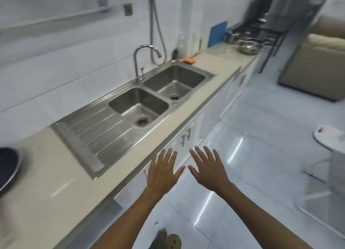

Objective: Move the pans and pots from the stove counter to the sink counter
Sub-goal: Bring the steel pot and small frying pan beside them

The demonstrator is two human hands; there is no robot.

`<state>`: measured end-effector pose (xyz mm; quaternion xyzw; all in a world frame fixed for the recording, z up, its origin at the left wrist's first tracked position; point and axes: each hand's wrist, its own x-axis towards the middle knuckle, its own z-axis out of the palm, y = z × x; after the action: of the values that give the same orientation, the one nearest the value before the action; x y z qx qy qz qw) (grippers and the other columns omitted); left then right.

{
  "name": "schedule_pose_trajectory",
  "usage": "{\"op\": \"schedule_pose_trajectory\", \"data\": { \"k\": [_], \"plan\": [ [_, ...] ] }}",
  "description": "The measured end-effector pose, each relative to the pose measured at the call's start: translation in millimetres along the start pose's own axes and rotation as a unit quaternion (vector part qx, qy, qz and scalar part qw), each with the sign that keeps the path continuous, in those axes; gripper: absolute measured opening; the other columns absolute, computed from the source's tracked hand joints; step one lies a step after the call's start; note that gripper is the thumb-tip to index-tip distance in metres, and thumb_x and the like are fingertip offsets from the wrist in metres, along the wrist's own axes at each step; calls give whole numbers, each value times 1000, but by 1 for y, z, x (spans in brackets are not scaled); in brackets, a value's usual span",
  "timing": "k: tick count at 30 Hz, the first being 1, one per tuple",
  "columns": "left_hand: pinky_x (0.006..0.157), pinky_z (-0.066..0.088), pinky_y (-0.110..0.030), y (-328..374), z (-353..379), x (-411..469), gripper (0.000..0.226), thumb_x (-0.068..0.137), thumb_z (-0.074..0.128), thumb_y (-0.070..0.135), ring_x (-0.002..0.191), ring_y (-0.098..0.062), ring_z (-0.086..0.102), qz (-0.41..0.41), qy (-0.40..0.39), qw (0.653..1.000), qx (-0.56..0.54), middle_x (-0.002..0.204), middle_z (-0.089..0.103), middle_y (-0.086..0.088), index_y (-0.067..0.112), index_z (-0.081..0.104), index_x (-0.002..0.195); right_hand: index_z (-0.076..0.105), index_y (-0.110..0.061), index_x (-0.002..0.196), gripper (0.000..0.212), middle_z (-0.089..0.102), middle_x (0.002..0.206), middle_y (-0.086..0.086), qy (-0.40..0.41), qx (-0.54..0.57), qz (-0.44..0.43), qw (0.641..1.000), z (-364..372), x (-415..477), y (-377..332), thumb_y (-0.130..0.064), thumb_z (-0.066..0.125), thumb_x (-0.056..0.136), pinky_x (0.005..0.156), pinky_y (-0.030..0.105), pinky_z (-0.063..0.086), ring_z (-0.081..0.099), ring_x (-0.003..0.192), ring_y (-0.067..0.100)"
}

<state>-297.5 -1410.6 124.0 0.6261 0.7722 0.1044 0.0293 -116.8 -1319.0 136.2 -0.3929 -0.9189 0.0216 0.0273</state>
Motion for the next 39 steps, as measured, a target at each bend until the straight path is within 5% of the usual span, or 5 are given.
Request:
{"op": "schedule_pose_trajectory", "data": {
  "k": [8,12,22,33,39],
  "plan": [
    [127,2,-51,77,31,173,94,88,-4,78,157,-25,15,81,-41,996,-4,169,22,-2,27,28,160,41,-24,155,79,42,160,3,-1,15,128,992,-18,65,134,-67,7,97,119,57,24,37,148,33],
    [128,9,-50,99,46,279,94,87,-2,79,157,-22,14,105,-45,993,-26,169,22,0,28,26,160,34,-26,157,73,35,164,2,-20,24,171,985,-23,132,205,-65,16,99,122,55,17,30,151,32],
    [126,-4,-46,185,73,525,87,91,7,78,158,-22,8,174,-61,983,-16,171,15,1,29,22,162,49,-19,150,69,53,153,6,14,19,254,967,-38,257,392,-58,26,98,113,57,39,48,141,34],
    [128,2,-48,324,148,793,102,81,-11,83,158,-21,9,169,-73,983,-24,171,17,0,27,21,161,35,-23,157,68,42,160,3,3,54,266,962,-15,413,655,-60,25,100,119,54,28,36,149,32],
    [125,13,-49,402,169,925,88,93,11,76,154,-23,26,169,-71,983,-23,165,35,-4,22,39,156,44,-18,153,61,49,155,7,1,47,248,968,-28,495,791,-52,43,102,115,55,35,44,143,35]
  ]
}}
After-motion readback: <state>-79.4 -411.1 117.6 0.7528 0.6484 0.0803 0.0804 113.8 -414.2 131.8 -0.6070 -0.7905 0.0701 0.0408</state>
